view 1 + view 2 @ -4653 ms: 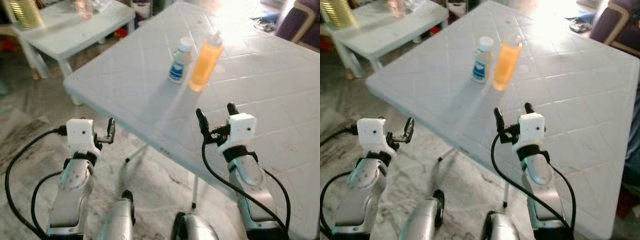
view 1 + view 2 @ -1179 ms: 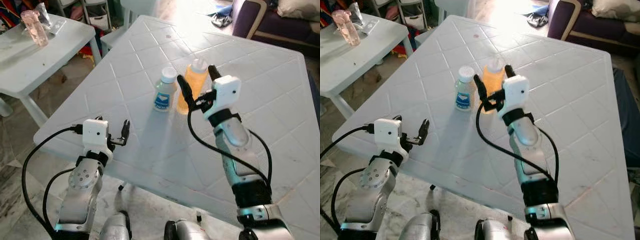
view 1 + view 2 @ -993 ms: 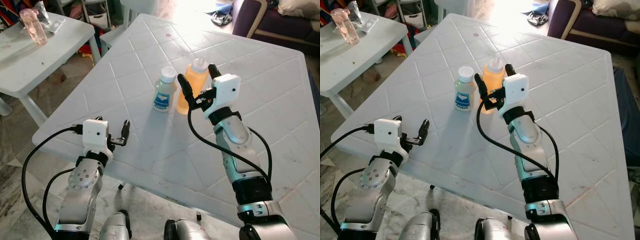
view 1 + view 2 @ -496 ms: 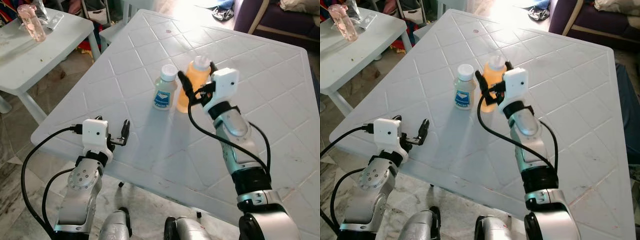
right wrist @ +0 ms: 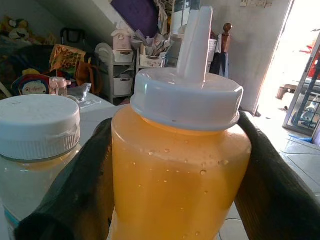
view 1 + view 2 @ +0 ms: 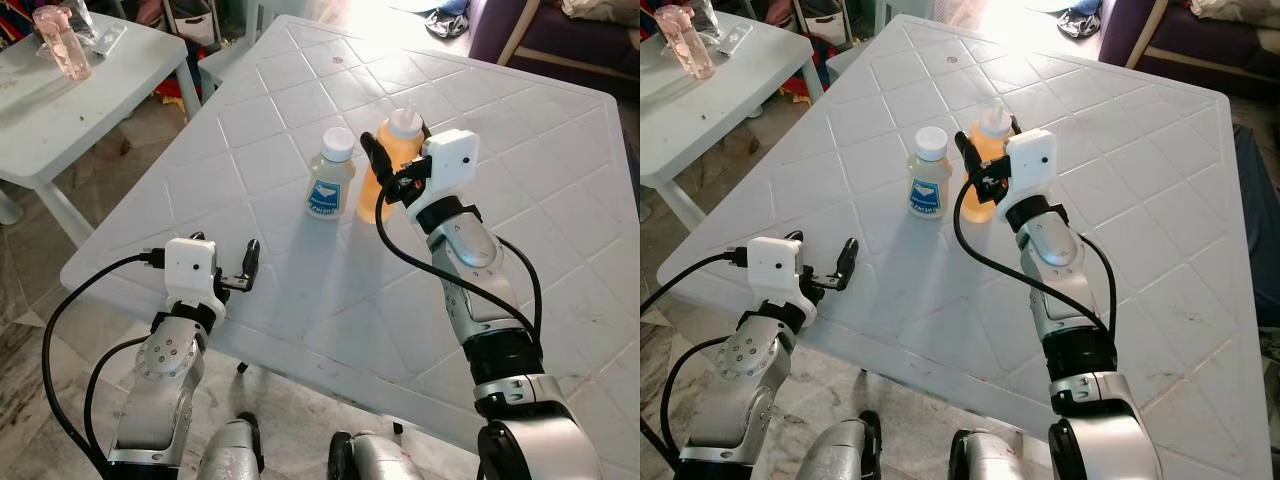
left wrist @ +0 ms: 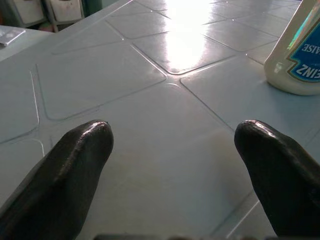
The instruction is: Restocking fridge
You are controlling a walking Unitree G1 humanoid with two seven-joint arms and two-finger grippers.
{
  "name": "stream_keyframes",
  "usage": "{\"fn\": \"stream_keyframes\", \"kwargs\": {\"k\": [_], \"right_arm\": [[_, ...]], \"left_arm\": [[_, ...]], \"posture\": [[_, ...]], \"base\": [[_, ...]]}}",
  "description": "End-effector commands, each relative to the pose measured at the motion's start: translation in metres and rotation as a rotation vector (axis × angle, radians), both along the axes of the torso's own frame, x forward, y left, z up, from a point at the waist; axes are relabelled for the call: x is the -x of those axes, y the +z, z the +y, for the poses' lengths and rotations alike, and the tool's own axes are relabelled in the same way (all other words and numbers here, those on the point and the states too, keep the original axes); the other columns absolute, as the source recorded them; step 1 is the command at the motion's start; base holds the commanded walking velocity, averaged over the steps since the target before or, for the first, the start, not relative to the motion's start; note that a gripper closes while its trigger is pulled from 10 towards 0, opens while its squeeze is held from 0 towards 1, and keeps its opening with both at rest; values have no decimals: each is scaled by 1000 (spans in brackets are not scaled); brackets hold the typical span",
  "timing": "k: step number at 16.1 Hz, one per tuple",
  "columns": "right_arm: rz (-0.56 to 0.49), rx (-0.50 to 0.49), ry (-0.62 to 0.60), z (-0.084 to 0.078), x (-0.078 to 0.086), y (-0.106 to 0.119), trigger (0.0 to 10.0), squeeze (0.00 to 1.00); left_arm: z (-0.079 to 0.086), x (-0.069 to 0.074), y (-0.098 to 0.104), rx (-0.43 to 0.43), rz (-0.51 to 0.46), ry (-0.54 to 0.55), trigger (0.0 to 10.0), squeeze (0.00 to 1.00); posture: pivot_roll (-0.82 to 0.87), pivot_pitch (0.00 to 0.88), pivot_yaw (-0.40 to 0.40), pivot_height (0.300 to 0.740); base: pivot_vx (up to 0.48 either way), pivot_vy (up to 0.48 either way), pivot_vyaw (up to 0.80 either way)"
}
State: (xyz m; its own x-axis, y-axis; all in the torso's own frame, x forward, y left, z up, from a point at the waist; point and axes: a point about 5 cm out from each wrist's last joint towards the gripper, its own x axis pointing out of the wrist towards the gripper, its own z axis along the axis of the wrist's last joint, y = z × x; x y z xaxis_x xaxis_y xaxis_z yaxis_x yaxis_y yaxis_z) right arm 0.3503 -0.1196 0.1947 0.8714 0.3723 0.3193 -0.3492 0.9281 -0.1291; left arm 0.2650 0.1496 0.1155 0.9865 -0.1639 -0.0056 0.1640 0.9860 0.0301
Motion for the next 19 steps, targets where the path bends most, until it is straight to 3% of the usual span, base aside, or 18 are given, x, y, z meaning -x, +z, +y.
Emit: {"fn": "stream_keyframes", "kwargs": {"k": [1, 2, 3, 4, 5, 7, 9, 10, 11, 12, 13, 17, 19], "right_arm": [[-6, 9, -6, -3, 3, -1, 10000, 0], [-6, 13, -10, -4, 4, -1, 7647, 0], [-8, 18, -11, -5, 7, -2, 0, 0], [-5, 30, -12, -6, 9, -3, 2510, 0], [2, 50, -21, -7, 11, -6, 10000, 0], [11, 159, -25, -7, 23, -20, 10000, 0], [7, 111, -60, -16, 30, -19, 10000, 0], [-18, 111, -56, -20, 39, -15, 2941, 0], [-13, 118, -44, -21, 46, -16, 0, 0], [3, 134, -18, -21, 56, -18, 8157, 0], [19, 145, 4, -20, 64, -21, 10000, 0], [91, 40, -66, -17, 72, -33, 10000, 0], [107, -37, -165, -16, 72, -33, 10000, 0]], "left_arm": [[3, -1, 3, -18, -5, 6, 10000, 0], [6, -3, 5, -22, -9, 13, 10000, 0], [9, -5, 8, -26, -15, 24, 10000, 0], [10, -6, 8, -28, -15, 28, 10000, 0], [9, -6, 7, -23, -11, 27, 10000, 0], [-1, -3, 2, -2, 16, 16, 10000, 0], [-4, -3, -1, 13, 32, 12, 10000, 0], [-6, -2, -2, 13, 39, 9, 10000, 0], [-7, -2, -3, 13, 43, 5, 10000, 0], [-9, -1, -4, 13, 49, -5, 10000, 0], [-10, -1, -5, 11, 53, -14, 10000, 0], [-12, -6, -5, 16, 47, 2, 10000, 0], [-13, -10, -1, 13, 30, -2, 10000, 0]], "posture": [[111, 181, -45, 740], [105, 188, -43, 740], [105, 190, -46, 740], [103, 193, -49, 740], [103, 193, -49, 740], [83, 195, -38, 740], [79, 193, -37, 740], [82, 195, -34, 740], [82, 195, -34, 740], [72, 188, -38, 740], [68, 184, -41, 740], [71, 159, -60, 740], [71, 160, -58, 740]], "base": [[0, 0, 0], [0, 0, 0], [0, 0, 0], [0, 0, 0], [0, 0, 0], [0, 0, 0], [0, 0, 0], [0, 0, 0], [0, 0, 0], [0, 0, 0], [0, 0, 0], [-224, 0, 0], [-317, 0, 0]]}}
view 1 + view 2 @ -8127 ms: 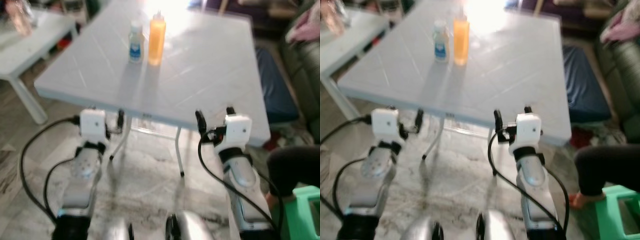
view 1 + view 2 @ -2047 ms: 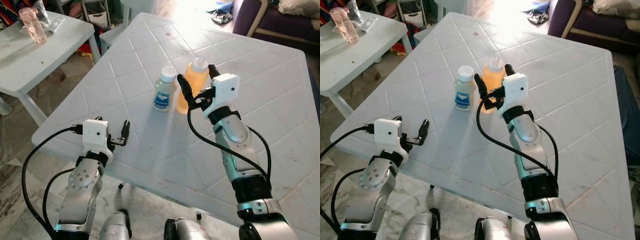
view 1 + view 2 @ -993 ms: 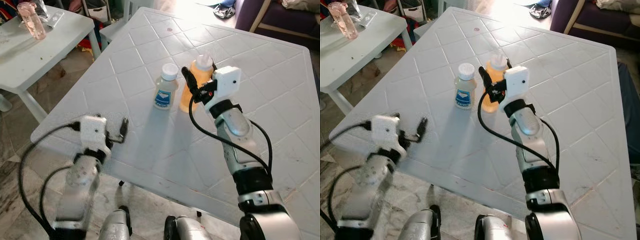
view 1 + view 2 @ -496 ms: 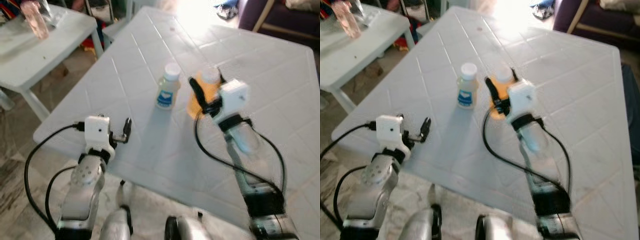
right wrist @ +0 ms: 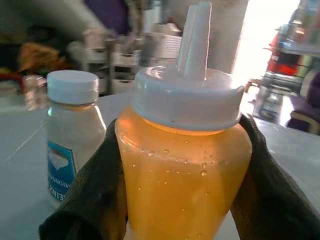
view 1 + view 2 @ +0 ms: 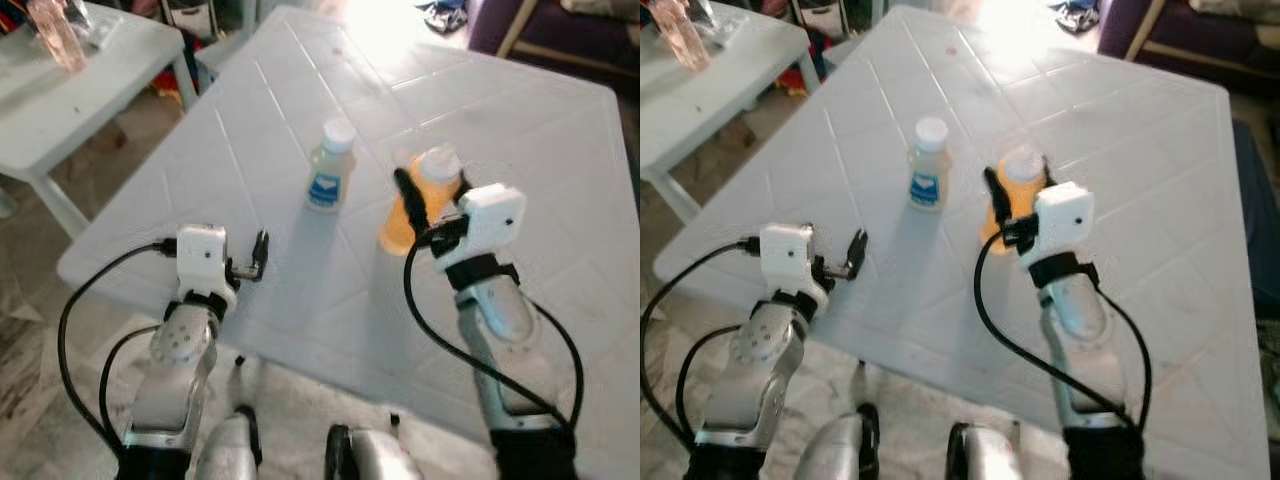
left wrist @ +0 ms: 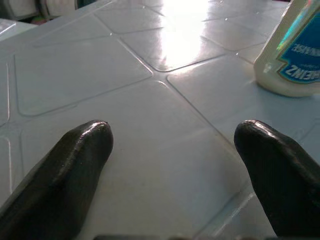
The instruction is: Restocking fridge
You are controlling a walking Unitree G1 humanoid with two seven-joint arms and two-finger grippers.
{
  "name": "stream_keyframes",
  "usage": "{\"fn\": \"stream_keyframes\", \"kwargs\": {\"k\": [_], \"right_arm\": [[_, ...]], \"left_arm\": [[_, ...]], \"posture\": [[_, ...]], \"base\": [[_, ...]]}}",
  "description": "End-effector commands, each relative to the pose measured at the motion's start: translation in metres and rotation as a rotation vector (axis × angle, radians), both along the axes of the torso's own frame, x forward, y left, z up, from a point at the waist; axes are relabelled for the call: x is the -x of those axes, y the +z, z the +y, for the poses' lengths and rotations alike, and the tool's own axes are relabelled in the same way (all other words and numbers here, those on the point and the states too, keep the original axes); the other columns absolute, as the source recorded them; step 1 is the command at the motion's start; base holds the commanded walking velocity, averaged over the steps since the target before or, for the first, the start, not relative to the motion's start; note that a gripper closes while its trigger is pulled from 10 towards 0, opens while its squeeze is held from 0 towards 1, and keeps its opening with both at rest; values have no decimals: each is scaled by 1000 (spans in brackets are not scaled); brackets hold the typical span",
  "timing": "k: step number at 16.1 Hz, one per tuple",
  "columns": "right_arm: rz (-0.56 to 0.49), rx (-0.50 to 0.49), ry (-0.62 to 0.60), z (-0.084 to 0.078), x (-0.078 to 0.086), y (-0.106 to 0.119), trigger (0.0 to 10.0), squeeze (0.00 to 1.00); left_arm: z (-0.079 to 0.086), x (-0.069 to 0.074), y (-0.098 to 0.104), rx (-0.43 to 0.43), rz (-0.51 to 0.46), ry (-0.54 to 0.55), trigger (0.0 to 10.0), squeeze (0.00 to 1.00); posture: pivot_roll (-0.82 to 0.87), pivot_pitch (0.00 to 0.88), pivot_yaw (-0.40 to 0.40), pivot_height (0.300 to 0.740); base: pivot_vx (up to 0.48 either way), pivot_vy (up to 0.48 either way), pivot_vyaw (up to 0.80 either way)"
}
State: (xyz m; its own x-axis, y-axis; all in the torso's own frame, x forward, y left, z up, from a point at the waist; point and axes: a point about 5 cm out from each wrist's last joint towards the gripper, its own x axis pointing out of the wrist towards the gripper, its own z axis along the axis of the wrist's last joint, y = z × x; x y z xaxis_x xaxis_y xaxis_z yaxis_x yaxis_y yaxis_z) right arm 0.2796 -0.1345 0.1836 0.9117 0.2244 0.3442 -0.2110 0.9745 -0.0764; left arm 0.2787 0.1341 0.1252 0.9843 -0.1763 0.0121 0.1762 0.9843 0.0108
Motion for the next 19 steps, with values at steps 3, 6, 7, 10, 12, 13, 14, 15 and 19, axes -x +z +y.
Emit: {"fn": "stream_keyframes", "kwargs": {"k": [3, 6, 7, 10, 12, 13, 14, 15, 19], "right_arm": [[157, -13, -56, -7, 7, -29, 10000, 0], [162, -4, -81, -15, 6, -29, 10000, 0], [170, -6, -82, -17, 5, -30, 10000, 0], [239, -44, -110, -31, 2, -43, 10000, 0], [230, -40, -78, -31, 0, -42, 10000, 0], [231, -40, -73, -31, 0, -43, 10000, 0], [226, -17, -52, -28, 0, -44, 10000, 0], [225, -19, -38, -25, 0, -44, 10000, 0], [215, -15, 16, -13, 1, -45, 10000, 0]], "left_arm": [[1, 1, -12, -13, 43, -2, 10000, 0], [-1, -2, -11, -4, 35, 7, 10000, 0], [-2, -2, -11, -4, 36, 7, 10000, 0], [-1, -3, -12, -4, 35, 10, 10000, 0], [4, -6, -11, -18, 27, 21, 10000, 0], [5, -8, -9, -28, 15, 18, 10000, 0], [8, -12, -3, -39, -5, 25, 10000, 0], [12, -14, -2, -49, -12, 28, 10000, 0], [11, -3, -23, -67, 50, 15, 10000, 0]], "posture": [[52, 143, -55, 740], [50, 138, -65, 740], [52, 138, -67, 740], [64, 136, -67, 740], [72, 129, -62, 740], [85, 127, -58, 740], [102, 124, -50, 740], [92, 126, -53, 740], [91, 126, -51, 740]], "base": [[-325, 0, 0], [-317, 0, 0], [-307, 0, 0], [-410, 0, 0], [-388, 0, 0], [-390, 0, 450], [-292, 0, 800], [0, 0, 800], [0, 0, 800]]}}
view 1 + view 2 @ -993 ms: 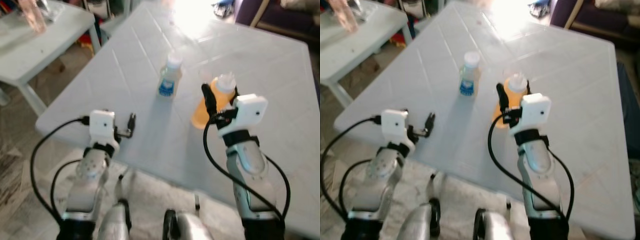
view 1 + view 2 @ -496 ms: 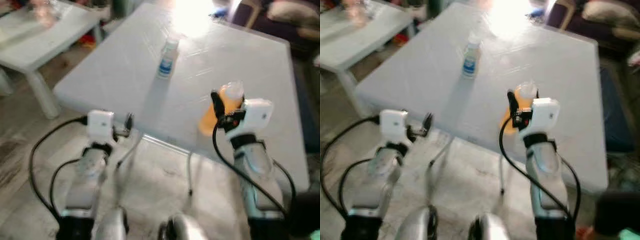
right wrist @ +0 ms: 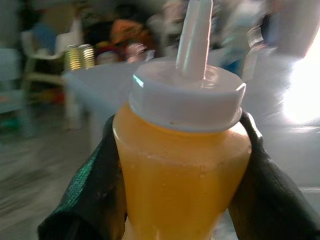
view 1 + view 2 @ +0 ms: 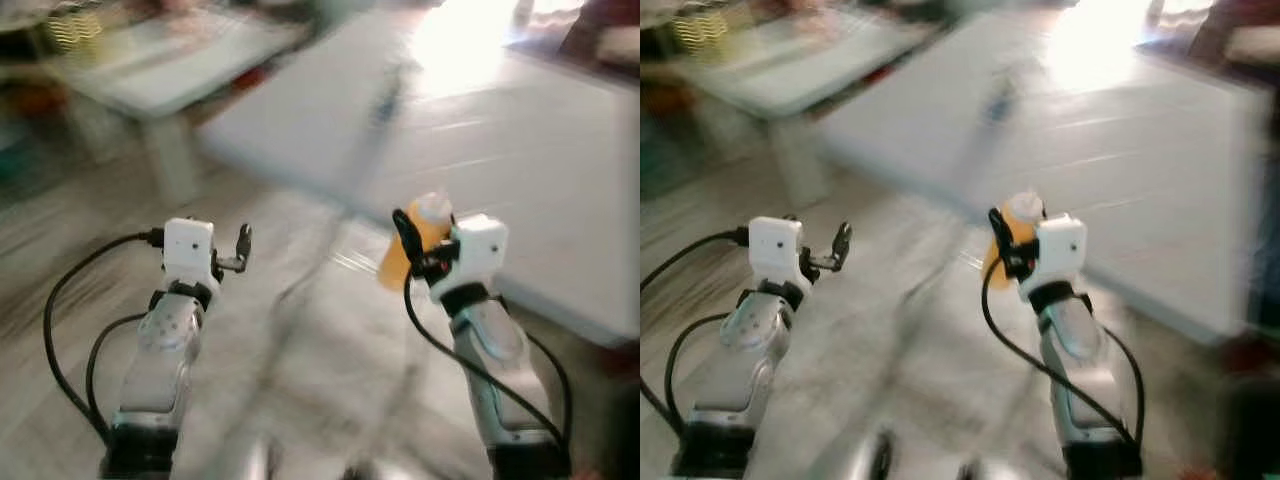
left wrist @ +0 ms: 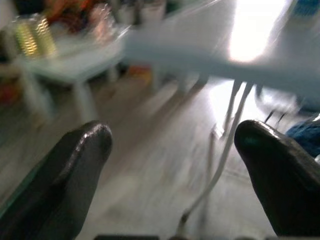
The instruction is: Restocking fridge
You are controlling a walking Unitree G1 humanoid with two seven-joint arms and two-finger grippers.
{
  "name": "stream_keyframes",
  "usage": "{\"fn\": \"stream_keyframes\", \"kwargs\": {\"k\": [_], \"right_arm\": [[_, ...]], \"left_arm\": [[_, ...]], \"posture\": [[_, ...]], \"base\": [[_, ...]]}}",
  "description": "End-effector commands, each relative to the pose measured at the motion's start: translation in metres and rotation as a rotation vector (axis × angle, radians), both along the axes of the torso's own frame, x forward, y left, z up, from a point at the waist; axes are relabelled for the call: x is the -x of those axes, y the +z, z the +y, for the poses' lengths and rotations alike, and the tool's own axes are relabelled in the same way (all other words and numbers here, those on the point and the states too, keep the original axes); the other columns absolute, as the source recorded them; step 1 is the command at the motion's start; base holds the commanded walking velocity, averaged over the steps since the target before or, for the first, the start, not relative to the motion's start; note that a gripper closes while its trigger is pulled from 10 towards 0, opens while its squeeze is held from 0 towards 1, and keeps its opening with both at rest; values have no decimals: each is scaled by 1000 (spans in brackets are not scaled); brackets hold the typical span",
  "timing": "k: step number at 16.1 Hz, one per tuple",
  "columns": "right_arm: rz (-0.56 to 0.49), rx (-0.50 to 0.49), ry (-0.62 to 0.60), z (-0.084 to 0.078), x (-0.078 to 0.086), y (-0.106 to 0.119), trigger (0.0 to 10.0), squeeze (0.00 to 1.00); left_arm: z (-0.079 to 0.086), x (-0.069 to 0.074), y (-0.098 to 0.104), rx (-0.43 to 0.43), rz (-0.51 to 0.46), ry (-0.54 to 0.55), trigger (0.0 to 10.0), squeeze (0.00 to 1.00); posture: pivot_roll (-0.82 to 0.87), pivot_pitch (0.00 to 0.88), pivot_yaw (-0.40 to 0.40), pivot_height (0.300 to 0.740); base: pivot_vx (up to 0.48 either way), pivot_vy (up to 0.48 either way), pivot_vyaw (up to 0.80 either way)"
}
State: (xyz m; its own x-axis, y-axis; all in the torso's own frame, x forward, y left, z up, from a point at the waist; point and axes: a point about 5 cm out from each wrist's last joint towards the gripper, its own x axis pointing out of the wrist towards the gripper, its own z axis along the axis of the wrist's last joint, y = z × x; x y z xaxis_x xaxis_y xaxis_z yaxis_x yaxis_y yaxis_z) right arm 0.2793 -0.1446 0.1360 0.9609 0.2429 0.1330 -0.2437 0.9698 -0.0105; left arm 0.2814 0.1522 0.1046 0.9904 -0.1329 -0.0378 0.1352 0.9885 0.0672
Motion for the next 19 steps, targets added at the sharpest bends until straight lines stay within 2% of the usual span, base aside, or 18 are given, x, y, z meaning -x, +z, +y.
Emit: {"fn": "stream_keyframes", "kwargs": {"k": [1, 4, 6, 7, 9, 12, 13, 14, 16, 17, 19], "right_arm": [[-12, -3, -3, -2, 1, 2, 10000, 0], [23, 2, -1, -9, 10, -9, 10000, 0], [35, 23, -9, -15, 12, -14, 10000, 0], [27, 23, -27, -18, 10, -12, 10000, 0], [14, 27, -47, -21, 9, -9, 10000, 0], [8, 44, -104, -36, 14, -8, 10000, 0], [21, 56, -153, -46, 20, -13, 10000, 0], [37, 57, -164, -48, 25, -17, 10000, 0], [54, 58, -143, -43, 31, -23, 10000, 0], [60, 52, -141, -41, 30, -25, 10000, 0], [48, 51, -112, -32, 20, -23, 10000, 0]], "left_arm": [[-8, 4, -10, -16, 30, -32, 10000, 0], [-1, 18, -27, -18, 85, -36, 10000, 0], [9, 21, -31, -13, 88, -17, 10000, 0], [19, 19, -29, -18, 67, 45, 10000, 0], [25, 17, -23, -32, 24, 105, 10000, 0], [41, 18, -12, -31, -46, 228, 10000, 0], [46, 27, -20, -55, -26, 221, 10000, 0], [52, 37, -29, -58, 10, 225, 10000, 0], [55, 47, -38, -79, 43, 224, 10000, 0], [53, 45, -41, -67, 72, 205, 10000, 0], [49, 33, -28, -76, 23, 223, 10000, 0]], "posture": [[91, 124, -59, 740], [79, 101, -78, 740], [72, 90, -81, 740], [71, 87, -83, 740], [77, 85, -93, 740], [83, 75, -99, 740], [85, 55, -94, 740], [75, 41, -86, 740], [83, 29, -89, 740], [98, 31, -98, 740], [141, 45, -113, 740]], "base": [[0, 0, 800], [0, 0, 800], [0, 0, 800], [0, 0, 800], [0, 0, 800], [0, 0, 800], [0, 0, 800], [0, 0, 800], [0, 0, 800], [0, 0, 800], [0, 0, 800]]}}
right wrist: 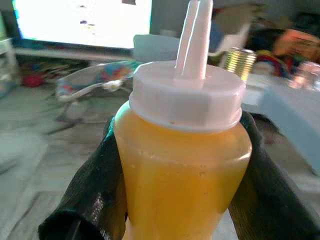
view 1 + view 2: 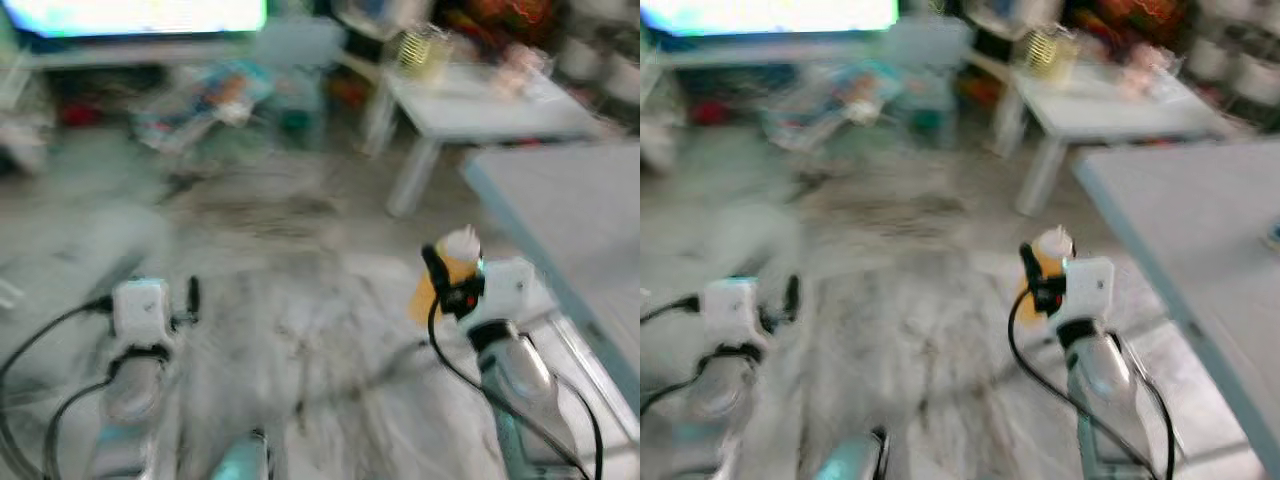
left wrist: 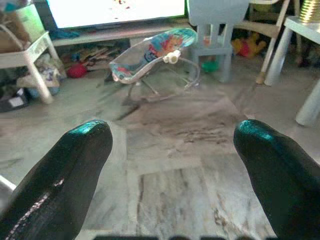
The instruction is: Restocking fridge
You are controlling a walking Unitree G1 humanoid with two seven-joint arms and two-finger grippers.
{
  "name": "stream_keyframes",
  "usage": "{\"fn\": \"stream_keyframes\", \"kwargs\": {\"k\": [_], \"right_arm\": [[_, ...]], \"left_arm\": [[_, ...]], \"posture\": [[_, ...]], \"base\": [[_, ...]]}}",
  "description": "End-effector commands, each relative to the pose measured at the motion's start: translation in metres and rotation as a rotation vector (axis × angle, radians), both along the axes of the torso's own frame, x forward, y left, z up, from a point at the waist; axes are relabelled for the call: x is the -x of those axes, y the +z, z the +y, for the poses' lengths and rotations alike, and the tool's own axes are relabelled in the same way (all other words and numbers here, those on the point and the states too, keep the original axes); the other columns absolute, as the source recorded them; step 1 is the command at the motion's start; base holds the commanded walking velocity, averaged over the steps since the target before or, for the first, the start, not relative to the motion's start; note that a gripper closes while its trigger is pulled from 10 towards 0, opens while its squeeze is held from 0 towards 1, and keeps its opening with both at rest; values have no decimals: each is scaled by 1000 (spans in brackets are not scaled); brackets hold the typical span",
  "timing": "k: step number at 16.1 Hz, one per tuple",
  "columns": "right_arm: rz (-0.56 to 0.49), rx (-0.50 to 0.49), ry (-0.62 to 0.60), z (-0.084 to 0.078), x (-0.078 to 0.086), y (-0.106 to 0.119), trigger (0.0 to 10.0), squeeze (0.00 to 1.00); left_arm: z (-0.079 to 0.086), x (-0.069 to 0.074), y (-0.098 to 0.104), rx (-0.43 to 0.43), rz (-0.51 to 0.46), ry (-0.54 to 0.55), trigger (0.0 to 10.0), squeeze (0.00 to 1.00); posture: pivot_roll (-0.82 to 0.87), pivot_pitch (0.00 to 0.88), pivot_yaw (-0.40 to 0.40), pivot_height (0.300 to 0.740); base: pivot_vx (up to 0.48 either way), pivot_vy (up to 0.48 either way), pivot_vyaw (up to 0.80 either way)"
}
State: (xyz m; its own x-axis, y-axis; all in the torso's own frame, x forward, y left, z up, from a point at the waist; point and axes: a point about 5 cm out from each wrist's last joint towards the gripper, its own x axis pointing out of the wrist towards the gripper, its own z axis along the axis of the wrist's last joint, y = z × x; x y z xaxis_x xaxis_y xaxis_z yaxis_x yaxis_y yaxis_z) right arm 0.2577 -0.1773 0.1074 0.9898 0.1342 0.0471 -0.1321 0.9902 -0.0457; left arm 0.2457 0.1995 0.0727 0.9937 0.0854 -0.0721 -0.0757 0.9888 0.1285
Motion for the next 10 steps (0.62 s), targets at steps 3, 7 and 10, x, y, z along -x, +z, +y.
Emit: {"fn": "stream_keyframes", "kwargs": {"k": [3, 7, 10], "right_arm": [[-16, -97, 22, 21, -14, 8, 10000, 0], [-129, -28, -41, 4, -26, 30, 10000, 0], [-74, -36, -124, -8, -9, 10, 10000, 0]], "left_arm": [[20, 3, 10, 5, 7, 30, 10000, 0], [-12, -21, 22, -30, 3, -203, 10000, 0], [-6, -9, 10, 60, 68, -168, 10000, 0]], "posture": [[165, 78, -73, 740], [119, 68, -8, 740], [90, 82, 43, 740]], "base": [[0, 0, 800], [0, 0, 800], [0, 0, 800]]}}
